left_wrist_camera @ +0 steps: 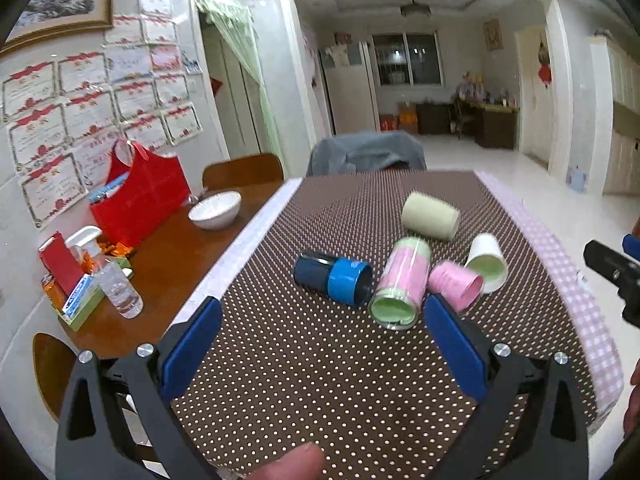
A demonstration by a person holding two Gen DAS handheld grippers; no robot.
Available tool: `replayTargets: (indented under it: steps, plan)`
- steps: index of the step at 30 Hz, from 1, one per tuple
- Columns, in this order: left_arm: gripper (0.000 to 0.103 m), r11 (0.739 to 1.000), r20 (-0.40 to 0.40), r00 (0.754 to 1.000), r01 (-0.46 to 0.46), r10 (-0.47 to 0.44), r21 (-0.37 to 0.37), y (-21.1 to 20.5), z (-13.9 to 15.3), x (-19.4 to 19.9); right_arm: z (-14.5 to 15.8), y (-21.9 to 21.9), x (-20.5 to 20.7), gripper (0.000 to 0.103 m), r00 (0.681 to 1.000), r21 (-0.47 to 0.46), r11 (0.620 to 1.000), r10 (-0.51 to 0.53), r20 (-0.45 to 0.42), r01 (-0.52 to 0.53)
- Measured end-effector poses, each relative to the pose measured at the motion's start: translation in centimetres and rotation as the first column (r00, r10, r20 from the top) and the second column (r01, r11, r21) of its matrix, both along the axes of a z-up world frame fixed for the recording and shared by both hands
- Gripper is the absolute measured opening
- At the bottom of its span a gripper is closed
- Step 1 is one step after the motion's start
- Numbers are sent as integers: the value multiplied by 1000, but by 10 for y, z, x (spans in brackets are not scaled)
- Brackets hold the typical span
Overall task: Flip cup upside down
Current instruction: 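Reach the left tool to the black-and-blue can and close on it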
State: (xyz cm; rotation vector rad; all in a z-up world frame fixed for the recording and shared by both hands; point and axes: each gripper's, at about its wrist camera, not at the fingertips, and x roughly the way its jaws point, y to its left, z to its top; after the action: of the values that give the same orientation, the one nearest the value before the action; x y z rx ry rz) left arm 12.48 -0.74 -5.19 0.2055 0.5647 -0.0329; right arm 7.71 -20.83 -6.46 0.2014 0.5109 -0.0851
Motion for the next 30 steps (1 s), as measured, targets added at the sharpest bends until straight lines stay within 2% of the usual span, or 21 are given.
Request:
replayTargets:
  steps: [11, 18, 24, 26, 30]
  plan:
    - [99, 998, -168, 985, -49, 44, -29, 14, -40, 93, -33, -15, 70, 97, 990, 14, 1000, 5, -144, -3]
    - [99, 990, -289, 953, -120, 95, -70, 19, -68, 158, -51, -25, 109, 97, 980, 31, 1000, 3, -199, 4]
    - [99, 958, -371, 906, -262, 204, -113, 19, -96, 209, -62, -37, 129, 97, 974, 46, 999, 1, -225, 10]
    - [99, 936, -395, 885, -322, 246, -140, 23, -106, 223, -66, -41, 134, 97, 972, 56, 998, -1, -235, 14]
    - [99, 903, -421, 859, -392, 291, -177, 28, -112, 241, -77, -48, 143, 97, 966, 75, 997, 4, -257, 16]
